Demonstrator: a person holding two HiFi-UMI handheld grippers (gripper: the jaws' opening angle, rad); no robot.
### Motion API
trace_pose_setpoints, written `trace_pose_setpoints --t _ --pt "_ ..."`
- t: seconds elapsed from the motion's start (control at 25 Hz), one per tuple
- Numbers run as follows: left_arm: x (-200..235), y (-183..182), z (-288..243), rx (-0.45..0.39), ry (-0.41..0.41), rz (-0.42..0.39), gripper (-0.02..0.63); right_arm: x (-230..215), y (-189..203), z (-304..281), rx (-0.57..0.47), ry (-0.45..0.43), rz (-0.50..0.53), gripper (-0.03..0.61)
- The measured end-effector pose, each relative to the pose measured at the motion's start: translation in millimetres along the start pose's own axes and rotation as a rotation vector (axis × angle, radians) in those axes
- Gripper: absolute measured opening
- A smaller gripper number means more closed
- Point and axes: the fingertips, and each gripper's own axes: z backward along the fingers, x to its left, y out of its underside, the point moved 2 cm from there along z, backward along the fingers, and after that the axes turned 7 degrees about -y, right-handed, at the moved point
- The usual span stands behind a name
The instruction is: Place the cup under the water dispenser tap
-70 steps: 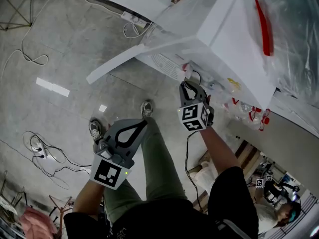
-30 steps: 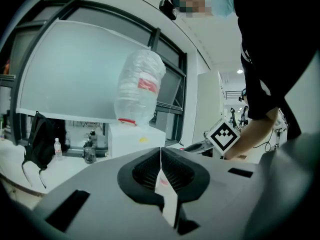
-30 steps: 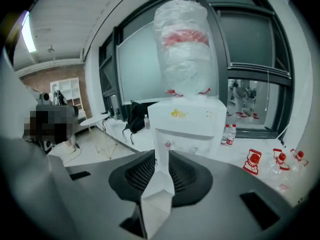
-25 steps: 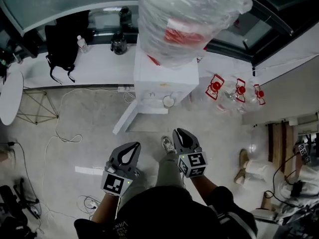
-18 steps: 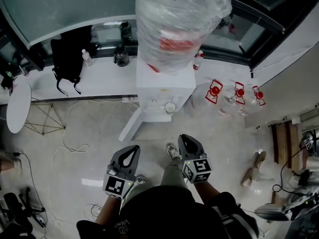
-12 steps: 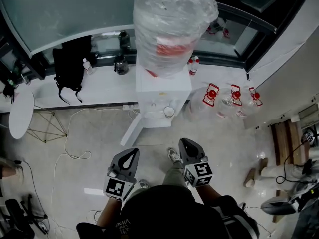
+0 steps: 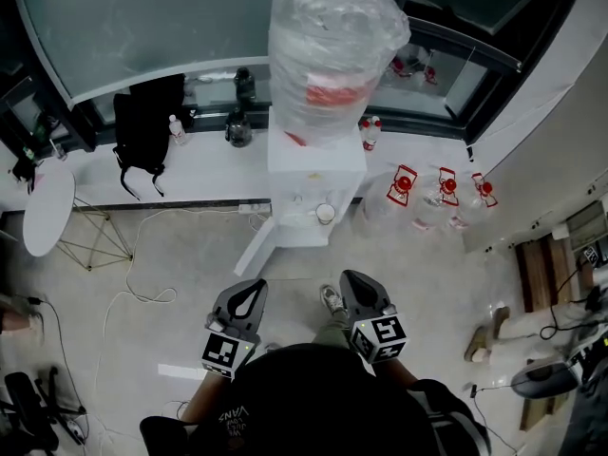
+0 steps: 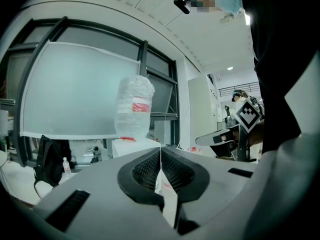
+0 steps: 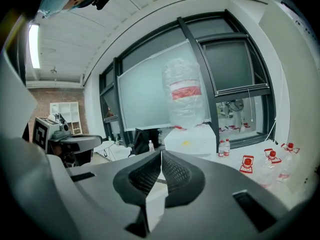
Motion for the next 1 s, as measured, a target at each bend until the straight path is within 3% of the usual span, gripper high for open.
trace_pose_setpoints --t 1.0 --pt "1 -5 39 -0.004 -0.041 -0.027 0.020 43 -26 13 0.006 -0.072 0.059 0.042"
